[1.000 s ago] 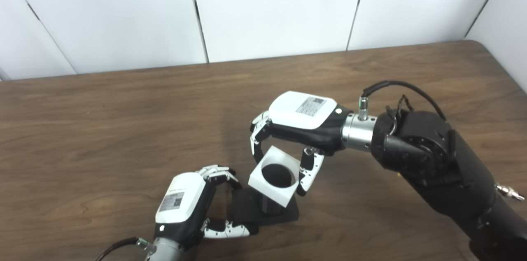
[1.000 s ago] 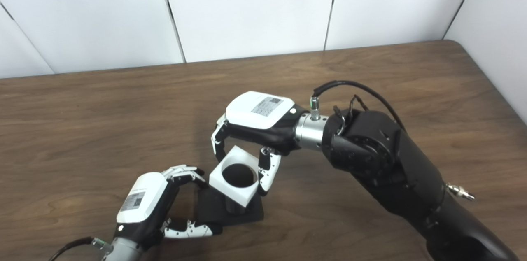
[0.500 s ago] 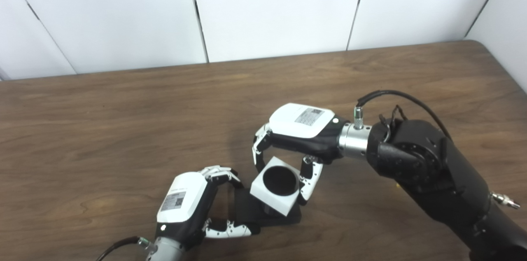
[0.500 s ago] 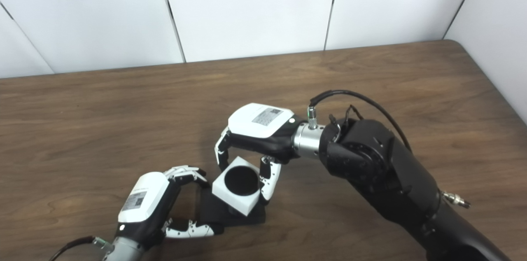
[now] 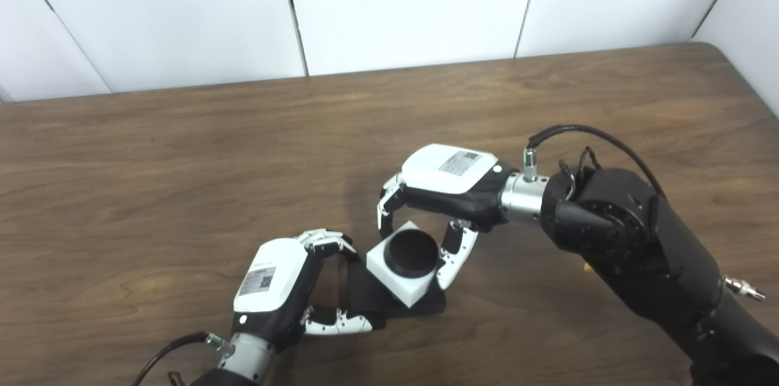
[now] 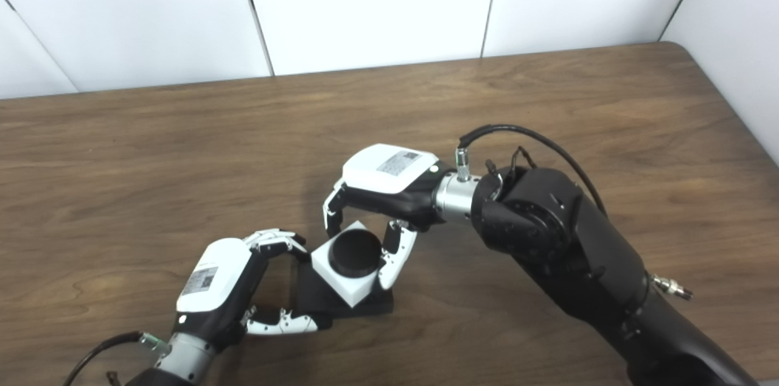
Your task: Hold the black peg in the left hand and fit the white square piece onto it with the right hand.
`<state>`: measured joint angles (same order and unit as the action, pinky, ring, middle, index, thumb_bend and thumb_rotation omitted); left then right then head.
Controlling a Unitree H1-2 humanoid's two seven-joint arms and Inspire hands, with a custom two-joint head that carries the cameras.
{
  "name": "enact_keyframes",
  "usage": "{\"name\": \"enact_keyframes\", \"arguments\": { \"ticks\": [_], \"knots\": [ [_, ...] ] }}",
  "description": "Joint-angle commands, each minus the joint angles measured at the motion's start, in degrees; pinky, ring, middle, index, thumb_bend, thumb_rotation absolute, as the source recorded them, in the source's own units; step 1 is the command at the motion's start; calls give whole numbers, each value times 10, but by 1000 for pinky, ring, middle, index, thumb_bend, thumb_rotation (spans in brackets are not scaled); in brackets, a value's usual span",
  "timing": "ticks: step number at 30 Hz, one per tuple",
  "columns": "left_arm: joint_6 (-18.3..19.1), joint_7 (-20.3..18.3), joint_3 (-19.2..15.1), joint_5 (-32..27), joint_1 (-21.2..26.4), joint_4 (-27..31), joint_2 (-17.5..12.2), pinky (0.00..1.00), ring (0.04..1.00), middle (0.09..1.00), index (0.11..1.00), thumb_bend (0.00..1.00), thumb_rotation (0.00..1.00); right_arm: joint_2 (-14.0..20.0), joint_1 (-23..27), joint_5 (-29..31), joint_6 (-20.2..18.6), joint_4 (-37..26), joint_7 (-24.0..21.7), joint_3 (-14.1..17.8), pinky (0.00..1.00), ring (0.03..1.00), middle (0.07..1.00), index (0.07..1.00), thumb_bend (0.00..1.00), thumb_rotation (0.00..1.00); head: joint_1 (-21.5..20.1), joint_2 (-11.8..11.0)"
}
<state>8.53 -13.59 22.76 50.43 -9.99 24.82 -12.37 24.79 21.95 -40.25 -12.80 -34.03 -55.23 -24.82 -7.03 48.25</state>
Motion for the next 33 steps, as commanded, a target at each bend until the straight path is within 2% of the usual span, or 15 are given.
{"name": "enact_keyframes", "arguments": {
  "ticks": [1, 5, 7, 13, 20, 21, 22, 25, 28, 33],
  "knots": [
    [12, -38, 12, -9, -16, -8, -1, 744, 824, 765, 490, 504, 53, 6, 21, -6, -3, -26, -6, 6, 900, 893, 821, 813, 999, 515, 1, 2],
    [11, -37, 12, -9, -16, -8, -1, 744, 823, 765, 490, 504, 54, 3, 17, -10, -12, -38, -14, 15, 947, 933, 899, 898, 1000, 640, 0, 1],
    [10, -37, 12, -8, -14, -9, -2, 744, 823, 765, 490, 504, 54, 2, 12, -6, -12, -42, -6, 25, 959, 943, 907, 918, 1000, 661, 0, 0],
    [15, -40, 10, -8, -13, -11, -2, 748, 826, 766, 490, 504, 54, 6, -14, 11, -12, -56, 13, 62, 993, 966, 912, 973, 1000, 646, 0, -2],
    [15, -42, 5, -13, -11, -14, -5, 749, 824, 770, 495, 507, 65, 12, -51, 26, -12, -71, 37, 104, 979, 965, 890, 954, 1000, 621, -3, -4],
    [11, -40, 5, -16, -11, -15, -5, 749, 824, 783, 616, 596, 123, 13, -56, 26, -12, -72, 38, 110, 978, 968, 891, 952, 1000, 621, -3, -4],
    [5, -33, 4, -20, -11, -17, -5, 748, 825, 797, 699, 666, 164, 14, -60, 27, -12, -73, 39, 114, 979, 971, 893, 952, 997, 621, -3, -5],
    [-15, -15, 4, -27, -11, -27, -5, 741, 833, 845, 863, 853, 244, 15, -68, 32, -14, -75, 44, 125, 977, 975, 895, 949, 988, 613, -3, -4],
    [-25, -8, 4, -30, -9, -34, -6, 753, 850, 886, 931, 975, 288, 17, -72, 37, -15, -76, 48, 130, 971, 976, 899, 950, 980, 605, -3, -4],
    [-28, -15, 7, -33, -5, -39, -8, 792, 880, 907, 971, 1000, 329, 18, -72, 42, -17, -73, 52, 134, 955, 972, 900, 945, 973, 618, -3, -4]
  ]
}}
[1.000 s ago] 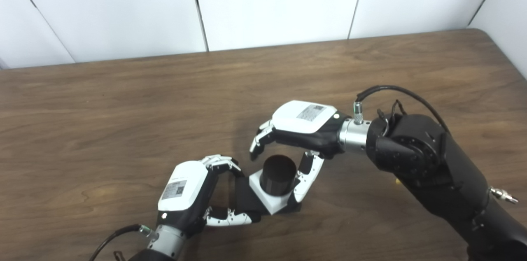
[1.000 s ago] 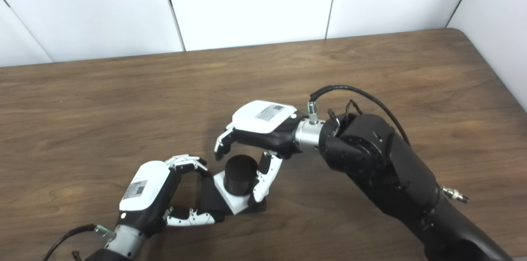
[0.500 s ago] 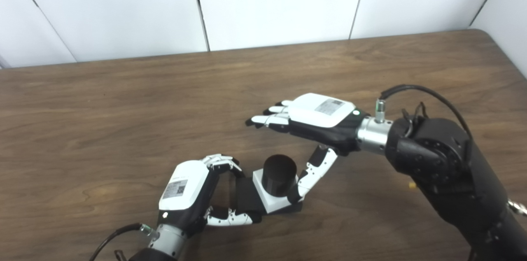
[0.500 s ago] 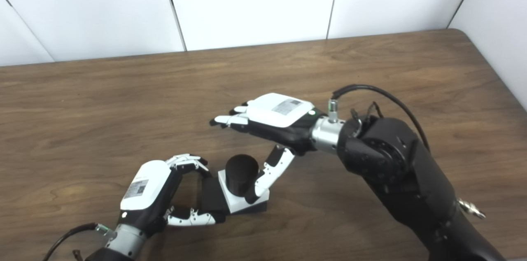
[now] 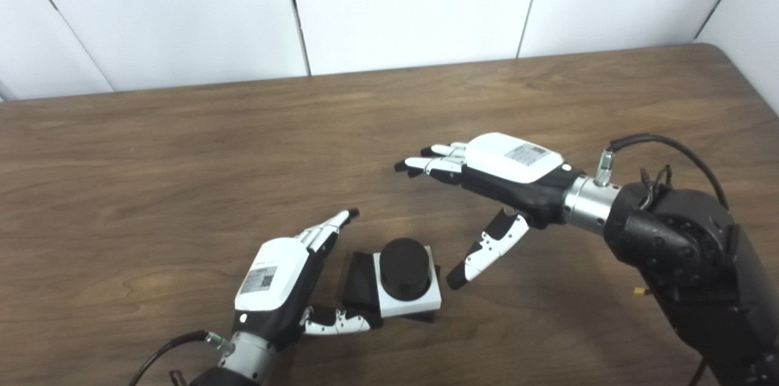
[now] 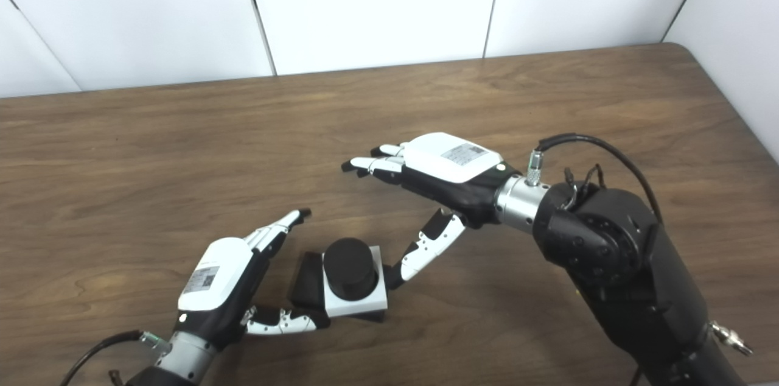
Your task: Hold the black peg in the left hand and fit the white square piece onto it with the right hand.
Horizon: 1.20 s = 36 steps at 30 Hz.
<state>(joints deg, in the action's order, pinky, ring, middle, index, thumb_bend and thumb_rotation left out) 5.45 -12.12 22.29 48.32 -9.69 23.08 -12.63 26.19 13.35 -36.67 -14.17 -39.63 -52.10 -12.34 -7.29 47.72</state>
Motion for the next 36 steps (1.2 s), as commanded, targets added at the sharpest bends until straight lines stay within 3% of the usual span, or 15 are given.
{"name": "enact_keyframes", "arguments": {
  "ticks": [1, 9, 14, 17, 20, 24, 28, 30, 32, 36],
  "knots": [
    [3, -32, 12, -14, -8, -22, -6, 795, 881, 908, 975, 1000, 339, 3, 15, 6, -3, -16, 21, 9, 952, 971, 898, 943, 974, 619, 0, 1],
    [6, -48, 9, -39, -2, -24, -10, 840, 907, 932, 1000, 1000, 380, -4, 27, 3, -2, -5, 26, 4, 931, 963, 886, 937, 978, 613, -2, -2],
    [13, -68, -13, -138, 3, -19, -10, 871, 945, 970, 1000, 1000, 428, -9, 30, 16, -20, 5, 26, 8, 942, 974, 892, 940, 980, 619, 0, -9],
    [36, -77, -44, -211, 4, 8, -9, 826, 935, 973, 1000, 1000, 417, -17, 21, 39, -49, 13, 34, 24, 938, 977, 901, 941, 979, 655, 4, -14],
    [63, -78, -89, -299, 1, 38, -5, 886, 958, 975, 1000, 1000, 466, -29, -6, 70, -66, 24, 65, 51, 854, 957, 908, 935, 900, 703, 3, -20],
    [41, -39, -169, -411, -16, 31, 19, 853, 884, 906, 960, 1000, 554, -46, -63, 94, -44, 56, 137, 82, 792, 931, 918, 932, 763, 811, 4, -24],
    [15, 18, -210, -402, -37, 11, 50, 738, 828, 849, 897, 814, 743, -80, -122, 118, -48, 86, 200, 98, 821, 902, 906, 918, 685, 874, 5, -31],
    [-3, 45, -214, -392, -48, 4, 67, 735, 832, 846, 890, 694, 757, -98, -149, 128, -35, 98, 233, 103, 807, 886, 903, 912, 654, 902, 4, -32],
    [-27, 71, -215, -386, -58, -5, 82, 739, 830, 862, 908, 572, 699, -119, -175, 140, -19, 112, 269, 110, 804, 868, 889, 897, 598, 937, 3, -32],
    [-52, 102, -209, -385, -70, -18, 89, 756, 842, 901, 941, 525, 718, -159, -221, 177, -12, 123, 318, 120, 840, 893, 914, 913, 558, 994, -1, -32]
  ]
}}
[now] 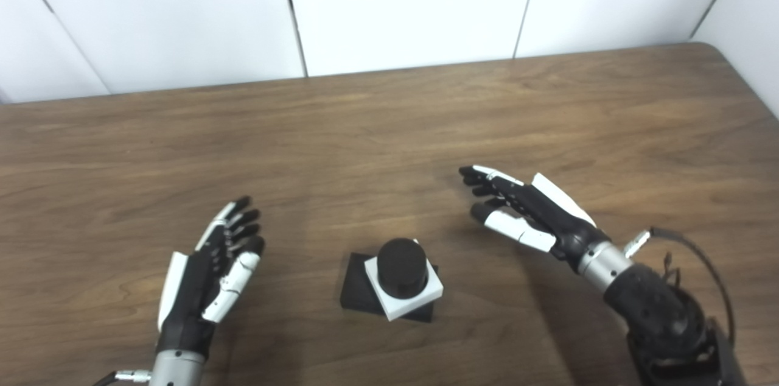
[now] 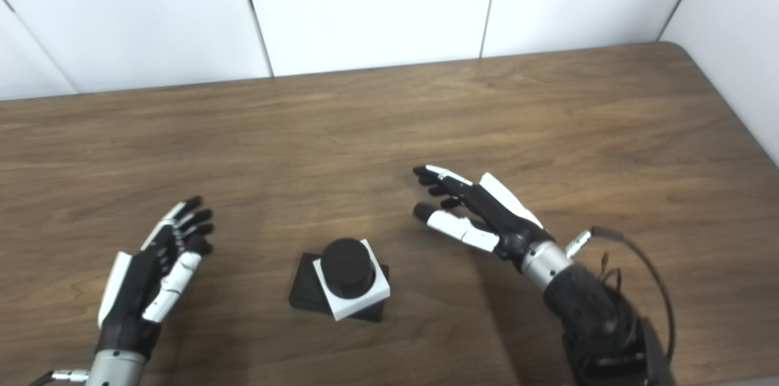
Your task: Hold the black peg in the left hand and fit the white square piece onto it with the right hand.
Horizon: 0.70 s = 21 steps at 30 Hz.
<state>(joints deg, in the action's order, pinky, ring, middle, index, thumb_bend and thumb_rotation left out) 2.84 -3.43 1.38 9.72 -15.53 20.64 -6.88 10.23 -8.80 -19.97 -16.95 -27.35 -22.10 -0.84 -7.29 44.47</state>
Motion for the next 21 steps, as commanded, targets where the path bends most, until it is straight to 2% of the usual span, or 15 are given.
{"name": "enact_keyframes", "arguments": {
  "ticks": [1, 3, 6, 9, 11, 13, 16, 21],
  "knots": [
    [-28, 19, 3, 0, -12, 5, 29, 762, 846, 908, 945, 519, 736, -4, -8, 15, 20, 1, 28, 4, 848, 901, 922, 921, 528, 997, -1, 0],
    [-31, 23, 5, -6, -12, 1, 27, 780, 856, 914, 948, 510, 755, -17, -25, 37, 29, 3, 45, 8, 864, 916, 936, 936, 481, 1000, -1, 1],
    [-35, 29, 5, -12, -12, -7, 25, 798, 864, 915, 949, 496, 760, -53, -44, 138, 23, 9, 64, 38, 946, 957, 944, 961, 444, 1000, 1, 1],
    [-32, 33, 7, -24, -11, -9, 24, 817, 876, 922, 950, 461, 795, -73, -56, 196, 12, 10, 91, 52, 960, 964, 929, 959, 534, 1000, 3, 1],
    [-31, 38, 2, -44, -11, -12, 31, 841, 887, 927, 947, 507, 869, -83, -61, 236, 4, 7, 109, 59, 964, 972, 935, 964, 575, 1000, 5, 2],
    [-34, 40, 0, -67, -12, -15, 33, 857, 897, 932, 946, 525, 906, -87, -66, 283, -5, 5, 120, 63, 986, 990, 953, 975, 573, 1000, 9, 2],
    [-41, 33, 1, -104, -16, -14, 29, 960, 974, 989, 990, 525, 987, -84, -72, 344, -7, 4, 132, 64, 999, 999, 988, 996, 560, 1000, 9, 3],
    [-53, 28, 1, -151, -25, -11, 26, 999, 1000, 1000, 1000, 554, 1000, -77, -77, 392, -6, -1, 158, 58, 1000, 1000, 991, 989, 566, 1000, 8, 5]
  ]
}}
